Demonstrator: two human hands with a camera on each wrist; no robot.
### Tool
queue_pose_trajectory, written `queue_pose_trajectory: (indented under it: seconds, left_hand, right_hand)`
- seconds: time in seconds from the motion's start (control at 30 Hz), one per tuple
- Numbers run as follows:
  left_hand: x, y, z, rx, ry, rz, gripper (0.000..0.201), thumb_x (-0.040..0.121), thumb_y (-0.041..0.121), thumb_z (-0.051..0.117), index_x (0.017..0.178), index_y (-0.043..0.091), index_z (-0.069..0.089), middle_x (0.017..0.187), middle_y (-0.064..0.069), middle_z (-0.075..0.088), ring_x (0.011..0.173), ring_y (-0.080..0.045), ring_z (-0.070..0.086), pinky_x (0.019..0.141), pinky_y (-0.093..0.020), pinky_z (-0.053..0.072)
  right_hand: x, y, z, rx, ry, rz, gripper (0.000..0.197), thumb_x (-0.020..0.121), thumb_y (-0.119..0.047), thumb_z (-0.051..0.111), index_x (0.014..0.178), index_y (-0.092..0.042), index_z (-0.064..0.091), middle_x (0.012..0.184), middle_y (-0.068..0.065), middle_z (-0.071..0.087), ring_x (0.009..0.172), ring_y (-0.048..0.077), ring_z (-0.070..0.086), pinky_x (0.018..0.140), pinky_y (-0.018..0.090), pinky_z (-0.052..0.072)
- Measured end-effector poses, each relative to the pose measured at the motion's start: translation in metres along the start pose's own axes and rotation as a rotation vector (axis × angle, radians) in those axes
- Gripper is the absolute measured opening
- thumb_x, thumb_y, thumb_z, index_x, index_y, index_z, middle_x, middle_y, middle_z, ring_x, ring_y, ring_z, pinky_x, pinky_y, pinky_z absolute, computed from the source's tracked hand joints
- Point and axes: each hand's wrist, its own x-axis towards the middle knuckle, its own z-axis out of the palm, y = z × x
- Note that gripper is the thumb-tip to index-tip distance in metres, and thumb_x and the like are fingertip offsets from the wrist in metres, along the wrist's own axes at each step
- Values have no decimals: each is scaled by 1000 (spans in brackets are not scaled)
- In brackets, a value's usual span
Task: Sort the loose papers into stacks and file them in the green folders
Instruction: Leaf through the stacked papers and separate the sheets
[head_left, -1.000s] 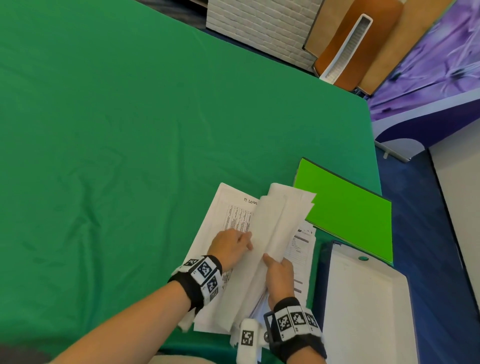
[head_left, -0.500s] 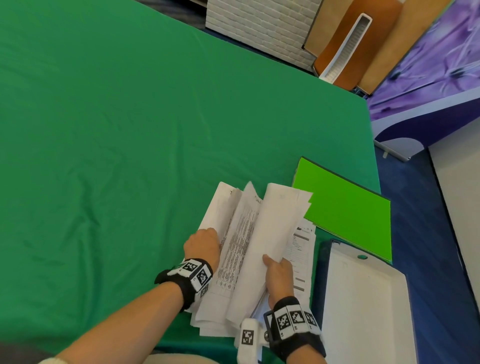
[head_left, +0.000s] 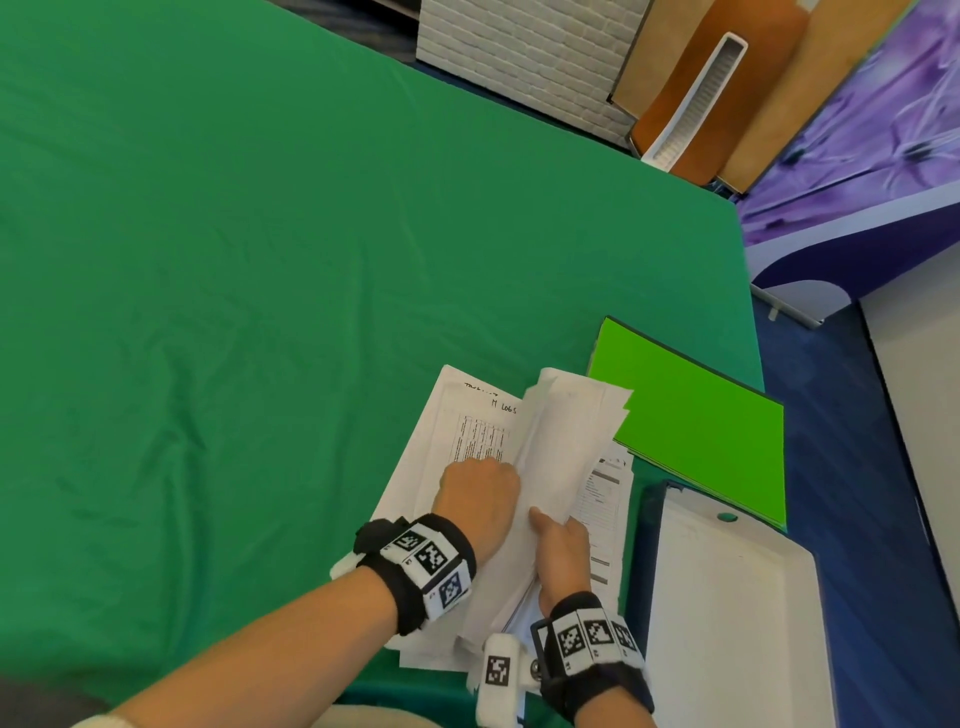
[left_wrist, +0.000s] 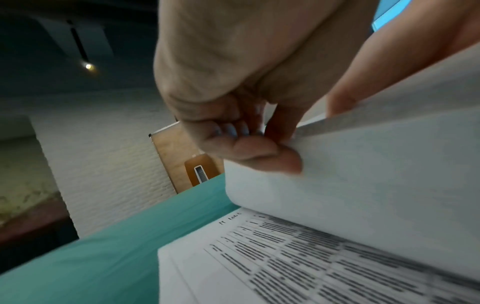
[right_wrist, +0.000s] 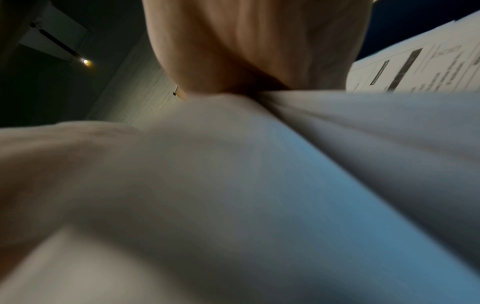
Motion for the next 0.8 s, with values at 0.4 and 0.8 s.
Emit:
queue_pose_trajectory:
  seconds: [0.4, 0.8]
  left_hand:
    - [6, -42, 66, -383, -37, -673, 51, 90, 45, 63, 120, 9, 43, 120, -7, 44, 109, -21, 48, 86, -32, 45]
    - [4, -39, 26, 52, -125, -246, 18, 98, 6, 44, 107, 11, 58, 99, -4, 60, 89, -19, 63, 63, -28, 46]
  right_hand:
    - [0, 0, -4, 48, 36, 22, 48, 93, -9, 58, 139, -4, 45, 136, 11, 54, 119, 31, 52, 109, 49, 39]
    - [4, -3, 1, 57, 38, 63, 47, 93, -8, 58, 138, -4, 46, 132, 10, 56, 116, 30, 54, 106, 48, 41]
